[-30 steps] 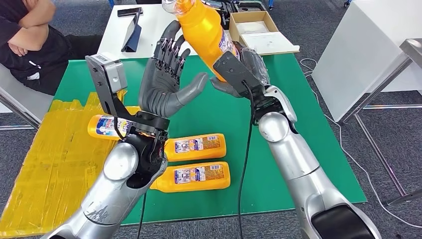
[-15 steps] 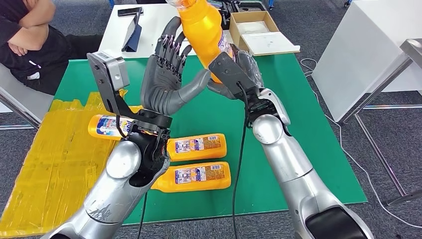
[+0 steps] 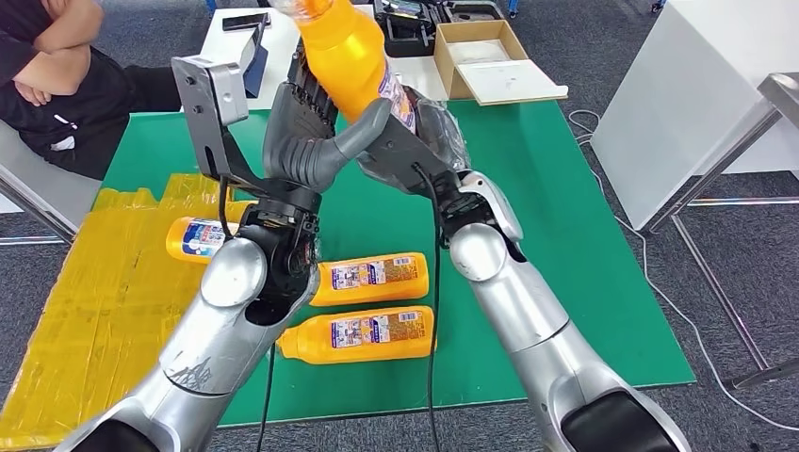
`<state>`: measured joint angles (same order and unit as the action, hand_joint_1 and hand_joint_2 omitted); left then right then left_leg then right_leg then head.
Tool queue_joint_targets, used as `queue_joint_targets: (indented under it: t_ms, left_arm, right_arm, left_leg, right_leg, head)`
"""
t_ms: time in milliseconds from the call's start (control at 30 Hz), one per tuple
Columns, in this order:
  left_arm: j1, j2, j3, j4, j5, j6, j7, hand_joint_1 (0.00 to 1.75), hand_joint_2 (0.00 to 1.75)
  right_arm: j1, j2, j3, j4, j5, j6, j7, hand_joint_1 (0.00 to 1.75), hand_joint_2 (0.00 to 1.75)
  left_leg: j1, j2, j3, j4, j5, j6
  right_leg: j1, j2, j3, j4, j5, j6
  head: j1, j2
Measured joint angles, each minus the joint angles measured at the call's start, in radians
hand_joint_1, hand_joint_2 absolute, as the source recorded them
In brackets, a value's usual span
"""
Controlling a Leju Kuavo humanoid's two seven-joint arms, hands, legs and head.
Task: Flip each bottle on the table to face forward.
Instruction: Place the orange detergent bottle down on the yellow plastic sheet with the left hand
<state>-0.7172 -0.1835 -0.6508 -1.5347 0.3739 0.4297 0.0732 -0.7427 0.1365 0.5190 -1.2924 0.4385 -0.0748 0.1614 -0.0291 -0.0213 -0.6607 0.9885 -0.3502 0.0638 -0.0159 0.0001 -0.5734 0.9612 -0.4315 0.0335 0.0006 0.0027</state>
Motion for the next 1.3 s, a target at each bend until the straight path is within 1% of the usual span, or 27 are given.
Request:
queue_joint_targets:
  t_ms: [100, 300, 367, 433, 500, 567, 667, 867, 1000, 1300]
  left_arm:
    - [-0.022, 0.000, 0.002, 0.015, 0.006, 0.017, 0.018, 0.00, 1.75]
    - [-0.069, 0.000, -0.003, 0.059, 0.017, 0.037, 0.045, 0.00, 1.75]
    - [-0.095, 0.006, -0.006, 0.075, 0.022, 0.021, 0.081, 0.00, 1.75]
    - [-0.122, 0.021, -0.002, 0.089, 0.025, -0.013, 0.117, 0.00, 1.75]
    - [-0.132, 0.029, 0.007, 0.112, 0.005, -0.012, 0.104, 0.00, 1.75]
    - [-0.134, 0.027, 0.011, 0.136, -0.018, 0.015, 0.079, 0.00, 1.75]
    - [-0.138, 0.026, 0.011, 0.157, -0.029, 0.033, 0.068, 0.00, 1.75]
    - [-0.142, 0.026, 0.011, 0.176, -0.031, 0.039, 0.065, 0.00, 1.75]
    - [-0.148, 0.026, 0.011, 0.198, -0.022, 0.041, 0.057, 1.73, 1.75]
    - [-0.148, 0.040, 0.011, 0.211, -0.019, 0.031, 0.023, 1.75, 1.75]
  right_arm:
    - [-0.012, 0.008, 0.035, 0.001, 0.014, -0.009, 0.012, 1.75, 1.75]
    - [-0.032, 0.010, 0.071, 0.011, 0.024, -0.026, 0.037, 1.75, 1.75]
    - [-0.031, 0.005, 0.078, 0.014, 0.026, -0.042, 0.032, 1.75, 1.75]
    - [-0.022, -0.006, 0.092, 0.016, 0.028, -0.059, 0.004, 1.75, 1.75]
    - [-0.018, -0.006, 0.125, 0.016, 0.031, -0.060, -0.002, 1.75, 1.75]
    - [-0.021, 0.003, 0.152, 0.016, 0.033, -0.055, 0.027, 1.75, 1.75]
    - [-0.025, 0.007, 0.172, 0.016, 0.033, -0.053, 0.051, 1.75, 1.75]
    - [-0.027, 0.007, 0.187, 0.019, 0.034, -0.052, 0.060, 1.75, 1.75]
    - [-0.034, 0.008, 0.213, 0.020, 0.049, -0.049, 0.082, 1.75, 1.75]
    - [-0.045, 0.008, 0.237, 0.026, 0.053, -0.049, 0.102, 1.75, 1.75]
  left_leg:
    - [0.000, 0.000, 0.000, 0.000, 0.000, 0.000]
    - [0.000, -0.001, 0.000, 0.000, 0.001, 0.001]
    - [0.000, -0.002, 0.000, 0.000, 0.001, 0.001]
    - [0.000, -0.001, 0.000, 0.000, 0.001, 0.001]
    - [-0.001, 0.002, 0.000, 0.000, 0.001, 0.001]
    - [0.000, 0.003, -0.001, 0.000, 0.001, 0.001]
    - [0.000, 0.000, -0.001, 0.000, 0.001, 0.000]
    - [0.000, -0.001, -0.001, 0.000, 0.001, 0.000]
    - [0.000, -0.001, -0.001, 0.000, 0.002, 0.001]
    - [0.000, -0.001, -0.002, 0.000, 0.002, 0.001]
  right_leg:
    - [0.000, 0.000, 0.000, 0.000, 0.000, 0.000]
    - [0.000, -0.001, 0.001, 0.000, 0.000, 0.000]
    - [0.000, -0.001, 0.001, 0.000, 0.000, 0.000]
    - [0.000, -0.001, 0.001, 0.000, 0.000, 0.000]
    - [-0.001, 0.001, 0.001, 0.001, 0.001, -0.001]
    - [-0.001, 0.002, 0.000, 0.001, 0.002, -0.002]
    - [0.000, -0.001, -0.001, 0.001, 0.002, -0.003]
    - [0.000, -0.001, 0.000, 0.001, 0.002, -0.003]
    - [0.000, -0.001, 0.000, 0.001, 0.002, -0.003]
    - [0.000, -0.002, 0.000, 0.001, 0.002, -0.003]
  head:
    - [0.000, 0.000]
    - [0.000, 0.000]
    - [0.000, 0.000]
    - [0.001, 0.000]
    - [0.000, 0.000]
    - [-0.001, 0.000]
    - [-0.001, 0.000]
    - [-0.001, 0.000]
    - [-0.001, 0.000]
    - [-0.001, 0.000]
